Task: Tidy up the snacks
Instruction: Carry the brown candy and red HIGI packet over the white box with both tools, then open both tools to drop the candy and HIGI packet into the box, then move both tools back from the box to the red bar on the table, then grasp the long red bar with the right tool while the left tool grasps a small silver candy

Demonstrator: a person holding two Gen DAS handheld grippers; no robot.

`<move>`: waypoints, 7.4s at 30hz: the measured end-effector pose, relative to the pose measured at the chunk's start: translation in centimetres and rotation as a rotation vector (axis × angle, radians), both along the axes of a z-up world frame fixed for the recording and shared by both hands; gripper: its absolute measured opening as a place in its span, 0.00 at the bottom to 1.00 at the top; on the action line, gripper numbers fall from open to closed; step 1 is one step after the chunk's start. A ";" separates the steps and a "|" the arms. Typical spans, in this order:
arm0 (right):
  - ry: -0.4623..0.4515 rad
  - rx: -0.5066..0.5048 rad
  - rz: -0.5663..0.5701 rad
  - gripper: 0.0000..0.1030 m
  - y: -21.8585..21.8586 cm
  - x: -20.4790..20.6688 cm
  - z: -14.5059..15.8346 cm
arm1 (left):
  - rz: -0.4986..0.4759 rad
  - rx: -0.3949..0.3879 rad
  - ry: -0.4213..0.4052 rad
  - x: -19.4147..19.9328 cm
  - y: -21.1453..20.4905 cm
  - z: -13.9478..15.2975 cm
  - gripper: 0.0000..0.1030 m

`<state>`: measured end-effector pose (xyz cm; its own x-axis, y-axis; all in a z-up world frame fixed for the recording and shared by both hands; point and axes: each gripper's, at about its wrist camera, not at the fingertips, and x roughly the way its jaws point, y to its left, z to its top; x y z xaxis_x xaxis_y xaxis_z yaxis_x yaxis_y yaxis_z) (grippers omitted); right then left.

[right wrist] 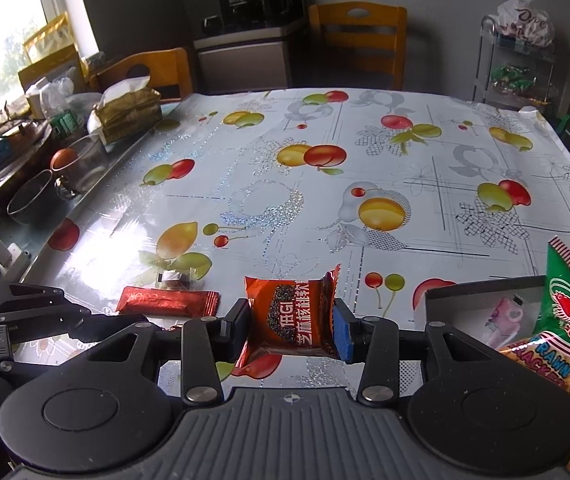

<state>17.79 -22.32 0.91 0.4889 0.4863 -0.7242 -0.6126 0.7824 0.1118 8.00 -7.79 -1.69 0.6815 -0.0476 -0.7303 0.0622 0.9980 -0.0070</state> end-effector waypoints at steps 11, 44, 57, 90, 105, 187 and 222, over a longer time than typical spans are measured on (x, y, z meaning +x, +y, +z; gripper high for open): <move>-0.009 0.011 -0.040 0.42 -2.4 0.2 0.5 | -0.059 0.005 -0.015 1.2 -2.2 0.4 0.20; -0.033 0.037 -0.250 0.42 -13.5 -0.2 1.2 | -0.269 -0.001 -0.060 4.9 -12.1 1.8 0.20; -0.021 0.025 -0.340 0.42 -19.1 0.4 0.7 | -0.355 -0.016 -0.058 7.1 -17.6 1.3 0.20; 0.075 -0.006 -0.300 0.47 -20.5 2.7 -2.1 | -0.353 -0.035 0.043 10.4 -20.1 -1.8 0.20; 0.050 -0.004 -0.334 0.47 -20.7 2.7 -1.5 | -0.369 -0.050 0.020 10.0 -20.0 -1.3 0.42; 0.105 -0.053 -0.116 0.61 2.1 -2.0 -1.7 | -0.077 -0.146 0.157 2.9 5.6 -4.8 0.48; 0.065 -0.150 0.031 0.61 10.1 -2.7 -3.0 | 0.247 -0.113 0.039 4.9 13.6 -5.9 0.45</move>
